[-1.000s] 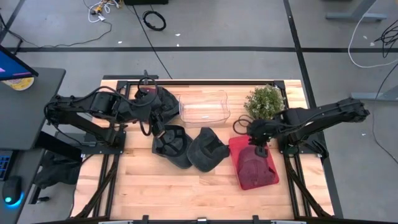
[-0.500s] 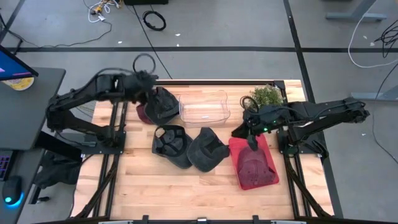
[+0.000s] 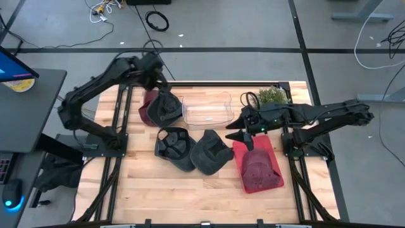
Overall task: Pick & Place hat
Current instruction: Put the top black cap into the transparent bin
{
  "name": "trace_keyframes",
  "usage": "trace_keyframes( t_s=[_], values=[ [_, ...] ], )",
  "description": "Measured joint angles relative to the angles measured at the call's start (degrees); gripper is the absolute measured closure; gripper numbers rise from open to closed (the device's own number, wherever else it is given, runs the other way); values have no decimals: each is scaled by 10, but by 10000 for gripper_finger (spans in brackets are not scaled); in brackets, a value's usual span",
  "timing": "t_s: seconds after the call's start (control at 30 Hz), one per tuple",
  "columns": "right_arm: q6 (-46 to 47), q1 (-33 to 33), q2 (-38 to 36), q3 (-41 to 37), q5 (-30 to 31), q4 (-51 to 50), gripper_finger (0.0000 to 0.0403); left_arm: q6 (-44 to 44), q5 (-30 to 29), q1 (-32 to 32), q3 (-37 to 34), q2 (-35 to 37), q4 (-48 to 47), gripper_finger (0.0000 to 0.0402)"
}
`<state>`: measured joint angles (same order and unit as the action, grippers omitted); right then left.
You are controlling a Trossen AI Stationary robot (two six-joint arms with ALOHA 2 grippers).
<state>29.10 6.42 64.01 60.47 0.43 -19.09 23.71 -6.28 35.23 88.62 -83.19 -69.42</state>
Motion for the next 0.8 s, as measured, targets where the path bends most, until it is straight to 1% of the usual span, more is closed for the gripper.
trace_keyframes(
  t_s=[0.17,0.27,0.33,0.6,0.8],
  values=[
    [6,0,14,0,-19,2,154,5,-1,34,0,-67,-32,58],
    [14,0,23,0,-27,5,154,-20,-6,52,0,-103,-57,58],
    [19,0,28,0,-29,5,153,-38,-8,59,0,-121,-58,57],
    [34,0,44,0,-29,48,153,-97,-11,62,0,-183,-43,57],
    [35,0,47,0,-6,64,154,-134,-4,62,0,-224,-39,59]
  ],
)
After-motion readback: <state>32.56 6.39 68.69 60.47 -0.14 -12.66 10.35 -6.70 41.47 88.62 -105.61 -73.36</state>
